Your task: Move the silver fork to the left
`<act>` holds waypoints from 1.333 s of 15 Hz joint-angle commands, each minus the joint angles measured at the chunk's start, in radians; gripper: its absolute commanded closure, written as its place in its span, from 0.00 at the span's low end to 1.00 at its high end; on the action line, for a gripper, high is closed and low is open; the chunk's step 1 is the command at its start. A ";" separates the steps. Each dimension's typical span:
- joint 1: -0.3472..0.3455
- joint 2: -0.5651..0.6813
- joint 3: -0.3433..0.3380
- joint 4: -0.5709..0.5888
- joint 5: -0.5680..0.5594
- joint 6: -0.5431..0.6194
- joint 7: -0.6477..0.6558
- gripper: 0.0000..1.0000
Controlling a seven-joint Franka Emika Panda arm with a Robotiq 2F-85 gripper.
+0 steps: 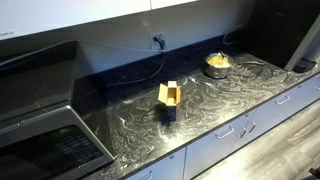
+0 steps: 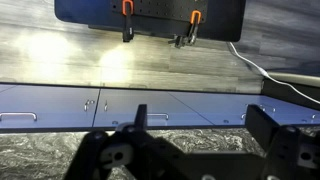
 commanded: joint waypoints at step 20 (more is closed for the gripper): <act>0.018 0.354 0.116 0.059 -0.001 0.623 -0.241 0.00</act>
